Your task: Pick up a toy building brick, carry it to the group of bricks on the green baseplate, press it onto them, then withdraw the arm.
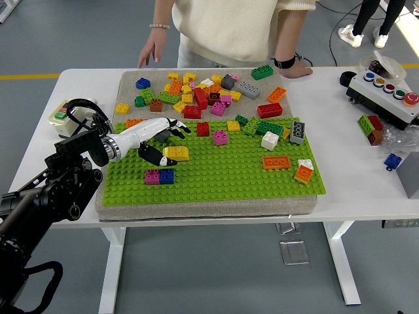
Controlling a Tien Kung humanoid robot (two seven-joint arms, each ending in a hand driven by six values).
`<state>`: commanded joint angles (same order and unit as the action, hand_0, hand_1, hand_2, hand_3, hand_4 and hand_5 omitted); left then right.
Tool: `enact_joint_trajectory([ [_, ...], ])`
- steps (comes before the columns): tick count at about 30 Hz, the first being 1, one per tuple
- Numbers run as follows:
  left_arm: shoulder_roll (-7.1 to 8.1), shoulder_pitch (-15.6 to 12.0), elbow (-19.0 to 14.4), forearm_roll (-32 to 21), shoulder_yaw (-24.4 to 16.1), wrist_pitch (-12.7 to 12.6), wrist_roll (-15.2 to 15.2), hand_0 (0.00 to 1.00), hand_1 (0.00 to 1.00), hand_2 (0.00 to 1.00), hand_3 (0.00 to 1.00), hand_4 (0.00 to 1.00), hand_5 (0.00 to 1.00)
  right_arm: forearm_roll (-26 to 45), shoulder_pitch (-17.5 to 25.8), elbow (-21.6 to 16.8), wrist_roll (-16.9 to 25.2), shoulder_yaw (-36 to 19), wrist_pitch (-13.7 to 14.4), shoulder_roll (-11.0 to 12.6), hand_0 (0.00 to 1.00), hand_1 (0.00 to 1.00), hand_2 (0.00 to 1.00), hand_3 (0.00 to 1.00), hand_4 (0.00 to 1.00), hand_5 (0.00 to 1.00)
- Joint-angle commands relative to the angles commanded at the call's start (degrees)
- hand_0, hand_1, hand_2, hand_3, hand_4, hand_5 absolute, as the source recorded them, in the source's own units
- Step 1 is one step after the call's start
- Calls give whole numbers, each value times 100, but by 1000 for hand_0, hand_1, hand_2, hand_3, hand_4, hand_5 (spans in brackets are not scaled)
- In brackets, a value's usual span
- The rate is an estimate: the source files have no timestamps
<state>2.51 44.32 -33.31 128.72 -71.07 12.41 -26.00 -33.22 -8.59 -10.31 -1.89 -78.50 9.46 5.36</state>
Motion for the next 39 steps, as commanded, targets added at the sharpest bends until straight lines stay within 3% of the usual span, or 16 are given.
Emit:
enact_joint_trajectory([
  [14,21,239,540,23,287,-296,-108,847,746,636,684,809,23,5,2,0,-2,19,4,-4,729,661,708,586,921,504],
  [17,19,246,583,7,305,-338,-117,841,737,625,645,777,10,9,-4,0,1,33,13,-8,729,661,707,586,920,503],
  [39,-64,186,636,-101,318,-390,-56,824,727,604,615,734,4,-9,12,0,-10,89,34,-26,729,660,707,585,919,503],
])
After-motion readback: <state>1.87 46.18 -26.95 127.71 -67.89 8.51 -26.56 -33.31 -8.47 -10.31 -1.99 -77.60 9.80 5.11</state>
